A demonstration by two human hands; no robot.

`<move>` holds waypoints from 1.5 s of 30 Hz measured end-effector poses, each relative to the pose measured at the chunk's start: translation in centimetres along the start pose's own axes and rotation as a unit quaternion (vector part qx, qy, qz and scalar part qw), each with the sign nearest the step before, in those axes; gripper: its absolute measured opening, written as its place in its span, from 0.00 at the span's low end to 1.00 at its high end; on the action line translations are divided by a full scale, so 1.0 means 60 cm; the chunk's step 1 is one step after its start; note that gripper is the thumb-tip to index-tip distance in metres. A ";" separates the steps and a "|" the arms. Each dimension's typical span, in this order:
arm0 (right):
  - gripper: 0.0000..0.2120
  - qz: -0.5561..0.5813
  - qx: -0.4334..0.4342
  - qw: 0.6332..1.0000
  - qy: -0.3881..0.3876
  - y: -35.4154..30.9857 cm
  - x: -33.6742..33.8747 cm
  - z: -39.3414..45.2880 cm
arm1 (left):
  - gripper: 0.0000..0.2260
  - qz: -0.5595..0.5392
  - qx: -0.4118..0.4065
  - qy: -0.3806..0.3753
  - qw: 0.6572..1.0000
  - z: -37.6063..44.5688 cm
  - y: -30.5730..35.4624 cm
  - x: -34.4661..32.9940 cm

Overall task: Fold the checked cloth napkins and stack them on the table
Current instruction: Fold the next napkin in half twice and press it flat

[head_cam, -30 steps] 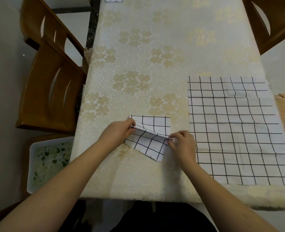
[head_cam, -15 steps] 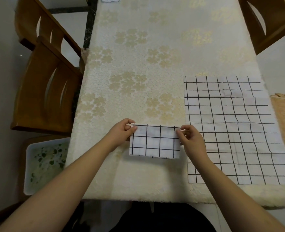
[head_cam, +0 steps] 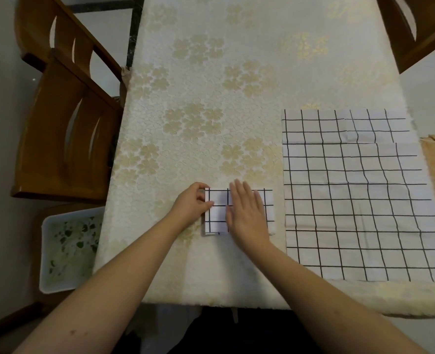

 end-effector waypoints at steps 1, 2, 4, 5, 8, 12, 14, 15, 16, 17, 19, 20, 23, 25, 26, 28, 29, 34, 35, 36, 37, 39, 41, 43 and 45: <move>0.27 -0.015 0.003 1.000 -0.017 -0.015 -0.018 0.002 | 0.18 -0.002 -0.002 0.001 1.000 0.000 0.000 0.000; 0.27 -0.025 0.002 0.999 -0.034 -0.025 -0.033 0.003 | 0.18 -0.003 -0.003 0.004 1.000 0.001 0.000 0.000; 0.28 -0.036 -0.003 0.998 -0.058 -0.030 -0.057 0.004 | 0.18 -0.010 -0.001 0.010 1.000 0.001 0.000 0.000; 0.28 -0.042 -0.007 0.997 -0.068 -0.026 -0.063 0.004 | 0.17 -0.012 0.002 0.014 1.000 0.001 0.000 0.000; 0.31 -0.066 -0.009 0.994 -0.081 -0.005 -0.069 0.004 | 0.17 -0.005 0.011 0.027 1.000 -0.001 0.000 -0.001; 0.34 -0.087 -0.033 0.992 -0.081 0.044 -0.047 0.005 | 0.17 0.005 0.020 0.031 0.999 0.002 -0.003 -0.002; 0.34 -0.097 -0.044 0.991 -0.084 0.070 -0.033 -0.002 | 0.18 0.010 0.023 0.027 0.999 0.003 -0.005 -0.001; 0.33 -0.100 -0.047 0.990 -0.087 0.081 -0.026 -0.007 | 0.19 0.014 0.025 0.025 0.999 0.003 -0.006 0.000; 0.33 -0.101 -0.052 0.989 -0.091 0.091 -0.020 -0.012 | 0.19 0.015 0.027 0.022 0.999 0.004 -0.006 0.001; 0.32 -0.101 -0.057 0.989 -0.093 0.102 -0.015 -0.016 | 0.19 0.015 0.029 0.016 0.999 0.003 -0.006 0.002; 0.32 -0.099 -0.070 0.989 -0.083 0.121 0.000 -0.021 | 0.19 0.010 0.025 0.004 1.000 0.000 -0.005 0.002; 0.32 -0.093 -0.075 0.990 -0.071 0.129 0.009 -0.019 | 0.17 0.005 0.022 -0.002 1.000 -0.002 -0.005 0.002; 0.33 -0.049 -0.085 0.995 -0.023 0.142 0.040 0.000 | 0.13 -0.017 0.006 -0.018 1.000 -0.007 -0.006 0.001; 0.31 -0.032 -0.061 0.998 -0.009 0.136 0.050 0.020 | 0.12 -0.017 -0.006 -0.021 1.000 -0.010 -0.005 0.000; 0.29 -0.032 -0.042 0.999 -0.011 0.128 0.052 0.030 | 0.11 -0.016 -0.014 -0.021 1.000 -0.011 -0.005 -0.001; 0.24 -0.035 -0.009 0.999 -0.031 0.114 0.050 0.049 | 0.09 -0.013 -0.028 -0.018 0.999 -0.016 -0.003 -0.001; 0.19 -0.034 -0.001 0.999 -0.041 0.109 0.050 0.057 | 0.09 -0.019 -0.030 -0.018 0.999 -0.018 -0.004 -0.001; 0.11 -0.022 -0.024 0.997 -0.071 0.114 0.065 0.078 | 0.08 -0.076 -0.027 -0.014 0.997 -0.029 -0.002 0.000; 0.11 -0.016 -0.024 0.996 -0.083 0.116 0.068 0.077 | 0.08 -0.087 -0.027 -0.012 0.996 -0.030 0.000 0.000; 0.12 -0.014 -0.021 0.995 -0.102 0.118 0.070 0.076 | 0.07 -0.097 -0.025 -0.009 0.995 -0.032 0.000 0.001; 0.13 -0.016 -0.016 0.992 -0.126 0.120 0.070 0.073 | 0.08 -0.105 -0.021 -0.007 0.994 -0.033 0.000 0.002; 0.18 -0.029 -0.014 0.983 -0.182 0.131 0.067 0.066 | 0.09 -0.131 -0.005 -0.006 0.991 -0.035 -0.005 0.004; 0.21 -0.067 -0.011 0.973 -0.220 0.142 0.065 0.056 | 0.11 -0.164 0.014 -0.006 0.986 -0.038 -0.011 0.009; 0.20 -0.068 -0.012 0.972 -0.225 0.146 0.071 0.047 | 0.11 -0.182 0.027 -0.011 0.983 -0.043 -0.010 0.011; 0.19 0.033 -0.054 0.974 -0.219 0.148 0.085 0.036 | 0.10 -0.186 0.039 -0.014 0.982 -0.044 -0.010 0.012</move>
Point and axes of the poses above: each hand's wrist, its own z-axis towards the middle knuckle, its own x-axis out of the back of the hand, y = z × x, the point moved 8 cm from there along z, towards the middle knuckle
